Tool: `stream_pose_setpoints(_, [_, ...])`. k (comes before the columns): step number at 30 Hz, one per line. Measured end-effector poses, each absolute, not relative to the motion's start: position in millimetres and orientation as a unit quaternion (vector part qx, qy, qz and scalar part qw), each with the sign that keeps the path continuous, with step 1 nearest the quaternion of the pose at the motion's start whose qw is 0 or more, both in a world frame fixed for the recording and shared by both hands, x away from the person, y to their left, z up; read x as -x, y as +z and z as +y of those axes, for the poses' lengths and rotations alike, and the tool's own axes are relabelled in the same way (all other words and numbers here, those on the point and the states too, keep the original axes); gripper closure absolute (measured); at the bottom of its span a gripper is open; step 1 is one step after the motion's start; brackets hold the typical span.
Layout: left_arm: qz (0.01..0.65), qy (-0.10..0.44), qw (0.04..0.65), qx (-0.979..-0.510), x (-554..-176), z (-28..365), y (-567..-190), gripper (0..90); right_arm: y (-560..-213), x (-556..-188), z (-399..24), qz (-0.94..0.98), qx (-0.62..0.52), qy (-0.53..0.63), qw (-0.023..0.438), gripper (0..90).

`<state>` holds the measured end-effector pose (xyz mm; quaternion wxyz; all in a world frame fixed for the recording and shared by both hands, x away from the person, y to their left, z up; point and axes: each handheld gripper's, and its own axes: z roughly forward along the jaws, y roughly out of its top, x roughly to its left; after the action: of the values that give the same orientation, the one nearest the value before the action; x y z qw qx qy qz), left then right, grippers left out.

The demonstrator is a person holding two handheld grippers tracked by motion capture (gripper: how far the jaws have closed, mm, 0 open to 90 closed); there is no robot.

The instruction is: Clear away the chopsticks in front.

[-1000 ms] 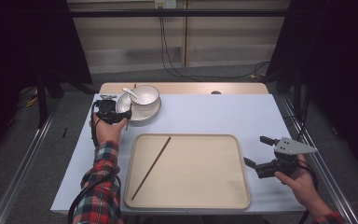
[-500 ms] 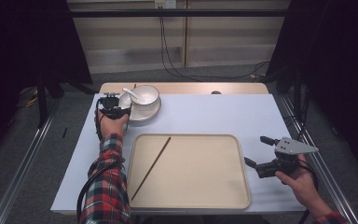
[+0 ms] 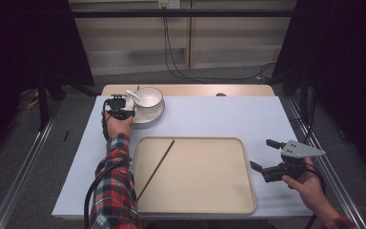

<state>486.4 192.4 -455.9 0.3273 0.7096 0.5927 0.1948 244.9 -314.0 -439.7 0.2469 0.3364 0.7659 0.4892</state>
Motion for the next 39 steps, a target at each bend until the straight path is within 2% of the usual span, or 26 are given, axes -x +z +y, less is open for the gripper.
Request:
stream_pose_setpoints(1, [0.600, 0.195, 0.322, -0.706, -486.3, 192.9, -455.5, 84.0, -440.0, -245.0, -313.6, 0.766, -0.336, 0.489, 0.247, 1.1])
stream_pose_setpoints(4, [0.604, 0.193, 0.324, -0.702, -485.9, 193.8, -455.1, 85.3, -440.2, -245.0, -313.5, 0.767, -0.335, 0.487, 0.250, 1.1])
stream_pose_setpoints(15, [0.621, 0.185, 0.343, -0.680, -465.8, 207.9, -444.2, 85.7, -440.6, -245.1, -313.5, 0.767, -0.338, 0.484, 0.251, 1.1])
stream_pose_setpoints(39, [0.610, 0.169, 0.375, -0.678, -390.0, 235.0, -420.6, 85.8, -440.9, -251.0, -309.1, 0.762, -0.335, 0.492, 0.255, 1.1])
